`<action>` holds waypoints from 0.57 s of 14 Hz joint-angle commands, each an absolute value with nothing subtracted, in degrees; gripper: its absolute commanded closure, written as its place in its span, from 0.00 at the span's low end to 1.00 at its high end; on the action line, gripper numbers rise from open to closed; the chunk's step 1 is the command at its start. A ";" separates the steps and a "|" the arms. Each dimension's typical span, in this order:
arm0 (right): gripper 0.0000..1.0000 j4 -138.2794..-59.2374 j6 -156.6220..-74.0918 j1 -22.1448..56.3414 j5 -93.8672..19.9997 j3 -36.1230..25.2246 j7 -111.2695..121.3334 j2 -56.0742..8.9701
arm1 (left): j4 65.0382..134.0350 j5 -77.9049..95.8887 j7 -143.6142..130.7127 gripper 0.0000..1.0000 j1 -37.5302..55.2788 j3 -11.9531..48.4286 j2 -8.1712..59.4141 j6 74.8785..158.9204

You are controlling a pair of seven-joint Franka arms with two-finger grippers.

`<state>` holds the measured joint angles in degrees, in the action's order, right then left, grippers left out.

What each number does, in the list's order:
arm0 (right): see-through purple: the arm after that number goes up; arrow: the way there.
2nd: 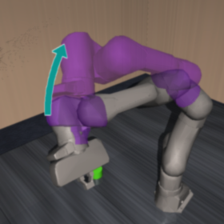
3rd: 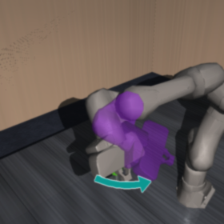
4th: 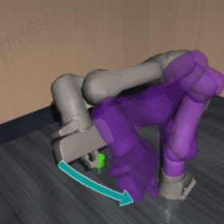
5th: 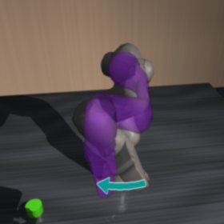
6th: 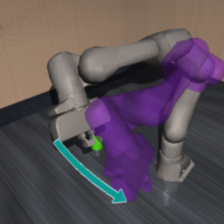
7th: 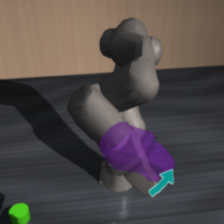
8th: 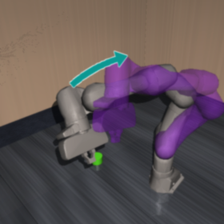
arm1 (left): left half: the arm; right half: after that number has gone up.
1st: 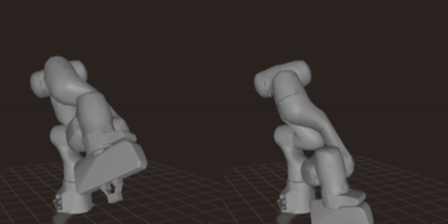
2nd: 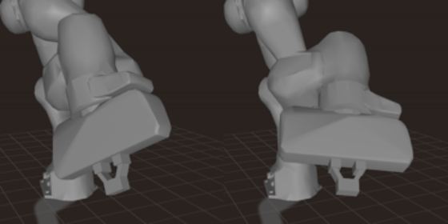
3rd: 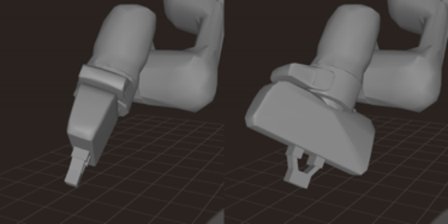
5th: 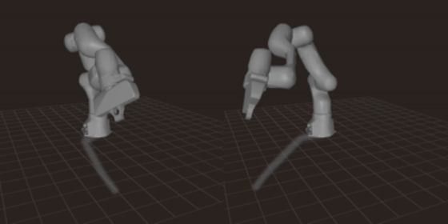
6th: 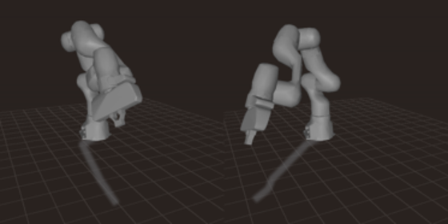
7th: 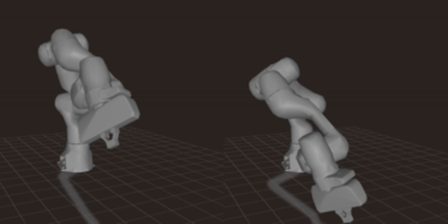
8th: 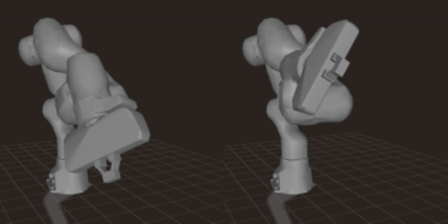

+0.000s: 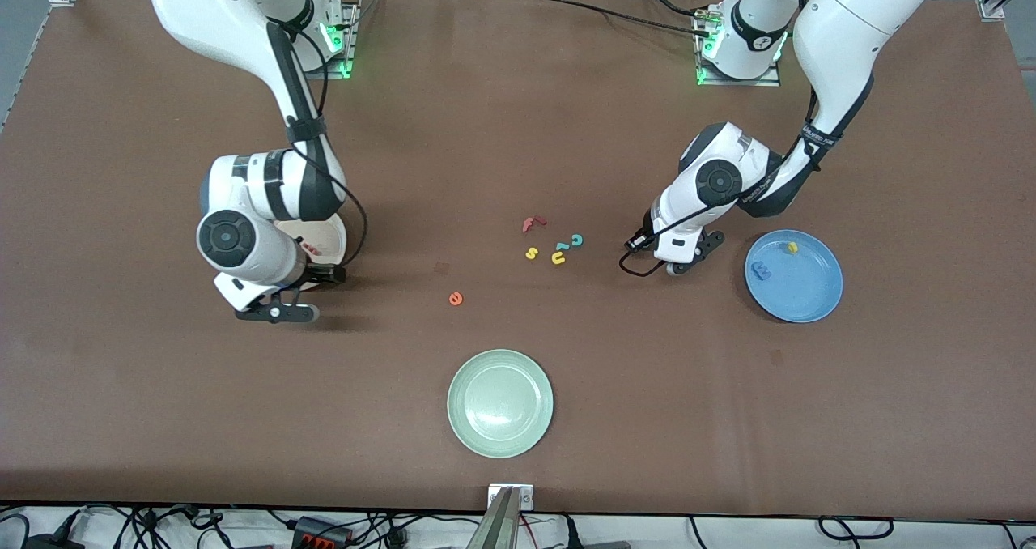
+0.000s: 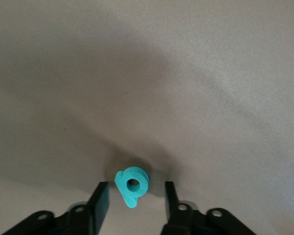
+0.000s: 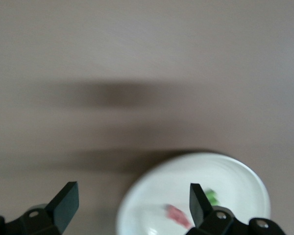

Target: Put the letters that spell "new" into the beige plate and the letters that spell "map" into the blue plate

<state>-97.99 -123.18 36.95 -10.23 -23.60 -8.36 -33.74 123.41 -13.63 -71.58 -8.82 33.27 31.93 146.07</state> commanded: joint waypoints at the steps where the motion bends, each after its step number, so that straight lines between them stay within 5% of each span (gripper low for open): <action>1: 0.00 -87.48 -123.31 37.44 -10.90 -19.00 -8.00 -41.72 | 124.37 -15.82 -72.95 0.53 -8.97 33.05 31.29 146.69; 8: 0.00 -77.34 -125.85 41.30 -10.28 -15.21 1.28 -49.21 | 124.19 -17.04 -72.69 0.83 -8.88 32.70 31.12 145.91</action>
<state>-80.08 -125.03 41.05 -10.15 -15.58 -4.79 -47.20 123.56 -13.91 -71.57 -8.83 32.83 31.91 146.07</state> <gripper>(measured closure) 0.000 0.709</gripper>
